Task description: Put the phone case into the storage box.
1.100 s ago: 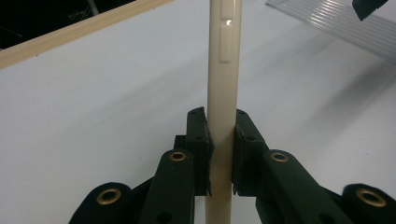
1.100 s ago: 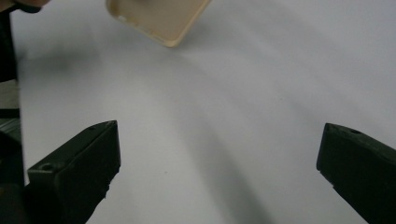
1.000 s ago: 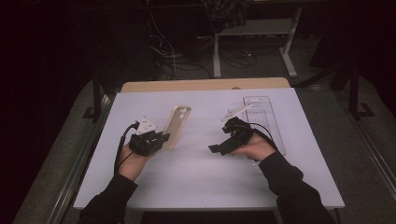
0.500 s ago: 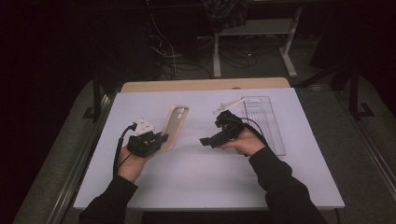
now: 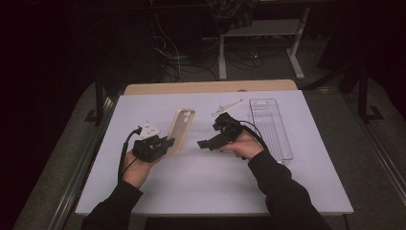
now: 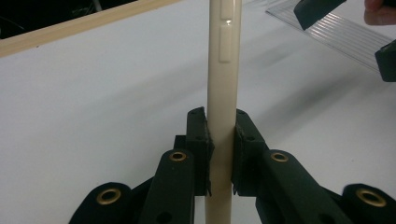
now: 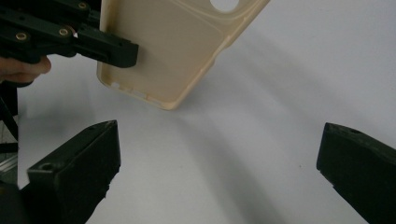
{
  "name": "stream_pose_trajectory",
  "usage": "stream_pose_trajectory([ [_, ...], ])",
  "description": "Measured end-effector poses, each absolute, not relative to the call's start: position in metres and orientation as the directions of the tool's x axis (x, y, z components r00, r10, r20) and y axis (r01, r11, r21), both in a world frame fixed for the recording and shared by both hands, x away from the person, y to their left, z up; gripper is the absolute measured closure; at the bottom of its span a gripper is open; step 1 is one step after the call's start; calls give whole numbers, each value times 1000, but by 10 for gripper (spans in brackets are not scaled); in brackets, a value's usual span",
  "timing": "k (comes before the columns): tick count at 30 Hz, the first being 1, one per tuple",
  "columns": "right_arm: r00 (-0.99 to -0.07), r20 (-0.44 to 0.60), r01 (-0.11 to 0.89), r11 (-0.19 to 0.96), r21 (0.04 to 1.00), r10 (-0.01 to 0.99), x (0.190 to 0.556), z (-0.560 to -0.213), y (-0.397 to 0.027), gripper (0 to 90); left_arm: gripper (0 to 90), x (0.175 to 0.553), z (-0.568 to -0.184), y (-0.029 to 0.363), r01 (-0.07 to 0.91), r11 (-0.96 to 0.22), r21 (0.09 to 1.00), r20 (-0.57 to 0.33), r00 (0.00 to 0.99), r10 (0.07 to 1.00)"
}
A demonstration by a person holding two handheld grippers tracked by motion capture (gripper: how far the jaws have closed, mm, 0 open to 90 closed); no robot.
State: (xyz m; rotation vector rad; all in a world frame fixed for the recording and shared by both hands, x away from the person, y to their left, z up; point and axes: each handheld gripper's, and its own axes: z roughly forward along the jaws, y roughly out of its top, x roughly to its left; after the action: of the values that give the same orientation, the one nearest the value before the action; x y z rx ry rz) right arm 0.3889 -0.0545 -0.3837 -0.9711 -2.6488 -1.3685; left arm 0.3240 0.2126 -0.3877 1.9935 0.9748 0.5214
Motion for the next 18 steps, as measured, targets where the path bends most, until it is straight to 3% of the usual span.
stream_pose_trajectory([
  [18,-793,352,556,355,752,496,391,-388,-52,0,800,318,-391,191,437,-337,834,-16,631,776],
])
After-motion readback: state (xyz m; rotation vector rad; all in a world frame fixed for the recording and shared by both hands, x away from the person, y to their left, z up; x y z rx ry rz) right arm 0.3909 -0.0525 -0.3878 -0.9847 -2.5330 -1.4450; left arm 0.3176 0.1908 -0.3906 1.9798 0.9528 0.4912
